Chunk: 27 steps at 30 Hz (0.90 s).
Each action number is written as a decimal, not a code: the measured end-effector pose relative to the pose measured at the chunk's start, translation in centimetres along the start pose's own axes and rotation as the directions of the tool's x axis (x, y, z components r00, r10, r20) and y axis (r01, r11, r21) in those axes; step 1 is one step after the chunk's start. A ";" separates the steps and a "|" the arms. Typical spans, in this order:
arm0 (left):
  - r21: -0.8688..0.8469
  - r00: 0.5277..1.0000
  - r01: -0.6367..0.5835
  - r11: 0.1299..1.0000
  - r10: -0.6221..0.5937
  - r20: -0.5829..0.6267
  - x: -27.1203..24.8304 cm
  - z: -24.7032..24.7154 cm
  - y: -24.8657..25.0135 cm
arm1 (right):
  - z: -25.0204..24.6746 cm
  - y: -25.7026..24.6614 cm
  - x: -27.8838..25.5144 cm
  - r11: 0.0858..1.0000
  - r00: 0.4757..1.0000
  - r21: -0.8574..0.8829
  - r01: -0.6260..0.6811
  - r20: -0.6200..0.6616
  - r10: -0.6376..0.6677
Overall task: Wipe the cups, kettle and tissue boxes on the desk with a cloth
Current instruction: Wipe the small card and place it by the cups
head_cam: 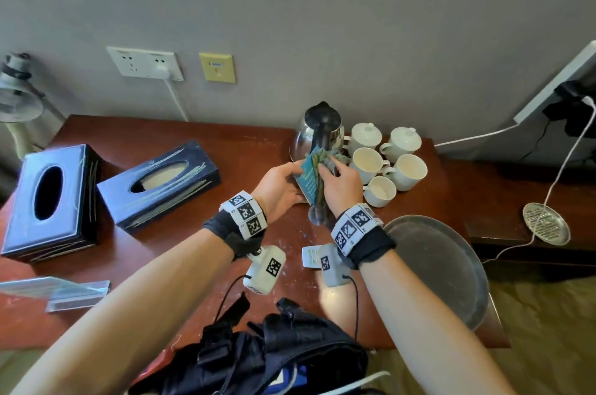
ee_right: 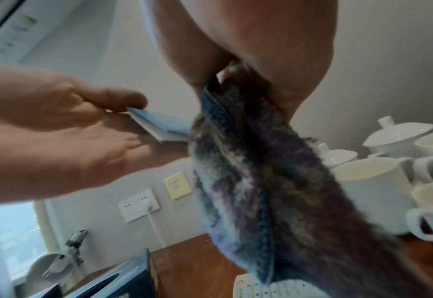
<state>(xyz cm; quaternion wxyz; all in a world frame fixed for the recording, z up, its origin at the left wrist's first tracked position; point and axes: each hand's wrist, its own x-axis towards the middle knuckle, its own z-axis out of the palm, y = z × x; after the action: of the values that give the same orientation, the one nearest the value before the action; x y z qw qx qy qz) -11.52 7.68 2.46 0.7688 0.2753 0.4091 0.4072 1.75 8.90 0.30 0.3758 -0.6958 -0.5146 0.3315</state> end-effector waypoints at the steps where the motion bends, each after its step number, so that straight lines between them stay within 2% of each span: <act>1: -0.014 1.000 -0.006 1.000 0.006 -0.007 0.0 0.0 0.2 | 0.2 -0.2 -0.7 0.999 1.000 -0.022 0.024 -0.001 -0.024; 4: -0.104 0.999 -0.034 0.994 0.030 -0.042 0.2 -0.5 1.3 | 0.9 -0.4 -3.3 0.973 0.979 -0.112 0.203 0.015 -0.202; 6: -0.105 0.998 -0.032 0.994 0.027 -0.053 0.1 -0.9 1.6 | 0.9 -0.6 -3.8 0.965 0.972 -0.113 0.236 0.015 -0.236; 11: 0.006 1.000 -0.011 1.000 0.011 -0.027 -0.6 -0.8 1.0 | 0.1 -1.2 -0.6 0.997 0.997 -0.046 0.055 -0.060 -0.058; 13: 0.027 0.999 -0.019 0.999 0.020 -0.029 -0.6 -0.8 1.1 | -0.2 -1.4 -0.2 0.998 0.996 -0.053 0.036 -0.074 -0.040; 15: 0.010 0.998 -0.044 0.999 0.045 -0.042 -0.4 -1.0 1.6 | 0.0 -1.5 -1.1 0.990 0.989 -0.081 0.119 -0.073 -0.125; 18: -0.022 0.996 -0.066 0.998 0.065 -0.067 0.0 -1.2 2.7 | 1.0 -1.2 -3.2 0.939 0.943 -0.133 0.318 -0.053 -0.327; 19: -0.015 0.995 -0.065 0.998 0.063 -0.072 0.0 -1.3 2.9 | 1.1 -1.1 -3.3 0.933 0.936 -0.126 0.336 -0.061 -0.345; 21: 0.003 0.996 -0.058 0.998 0.058 -0.065 0.0 -1.4 2.9 | 1.1 -1.3 -2.5 0.957 0.954 -0.079 0.279 -0.089 -0.286; 23: 0.054 0.997 -0.050 0.997 0.053 -0.059 -0.1 -1.3 2.7 | 0.8 -1.6 -1.3 0.986 0.981 -0.036 0.165 -0.096 -0.168; 27: 0.303 0.981 -0.088 0.949 0.135 -0.139 0.1 -1.4 2.6 | -0.7 -1.7 0.6 0.976 0.996 0.215 -0.040 -0.069 0.056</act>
<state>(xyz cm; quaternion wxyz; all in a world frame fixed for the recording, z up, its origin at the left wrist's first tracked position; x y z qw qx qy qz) -13.70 9.25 3.69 0.6597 0.3766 0.5088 0.4050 1.69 9.72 2.03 0.4591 -0.6754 -0.4448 0.3677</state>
